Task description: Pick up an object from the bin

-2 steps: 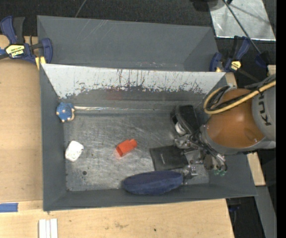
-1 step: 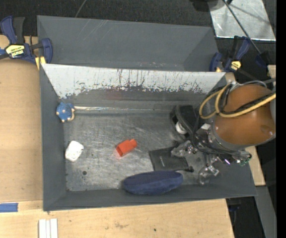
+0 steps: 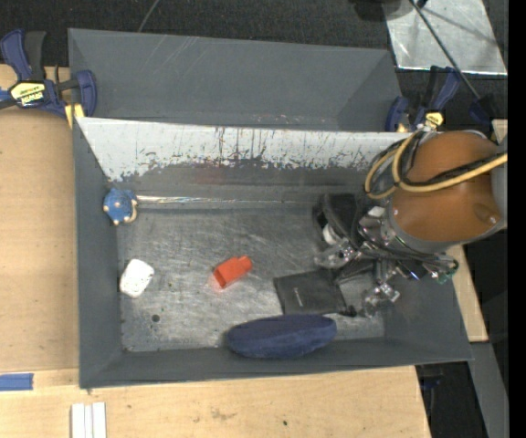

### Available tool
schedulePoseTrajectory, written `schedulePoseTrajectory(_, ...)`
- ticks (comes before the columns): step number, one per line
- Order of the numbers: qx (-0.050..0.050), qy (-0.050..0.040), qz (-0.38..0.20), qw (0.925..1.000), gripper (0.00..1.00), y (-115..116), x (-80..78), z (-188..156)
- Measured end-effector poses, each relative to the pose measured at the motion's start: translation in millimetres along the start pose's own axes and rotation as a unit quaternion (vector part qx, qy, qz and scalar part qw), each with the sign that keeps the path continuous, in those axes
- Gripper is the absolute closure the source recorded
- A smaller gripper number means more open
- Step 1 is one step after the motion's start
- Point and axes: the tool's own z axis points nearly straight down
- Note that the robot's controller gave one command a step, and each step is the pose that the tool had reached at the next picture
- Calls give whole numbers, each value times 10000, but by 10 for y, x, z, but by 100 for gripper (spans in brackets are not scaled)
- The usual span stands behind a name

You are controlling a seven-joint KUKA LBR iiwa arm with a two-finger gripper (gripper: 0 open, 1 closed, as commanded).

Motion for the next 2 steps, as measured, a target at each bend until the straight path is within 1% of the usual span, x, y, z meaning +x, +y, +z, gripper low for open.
schedulePoseTrajectory(1, 18, -37, 753, 9972, 0, 108, 326, 259)
schedulePoseTrajectory(2, 55, -27, -2169, 9762, 0, 431, 41, 260)
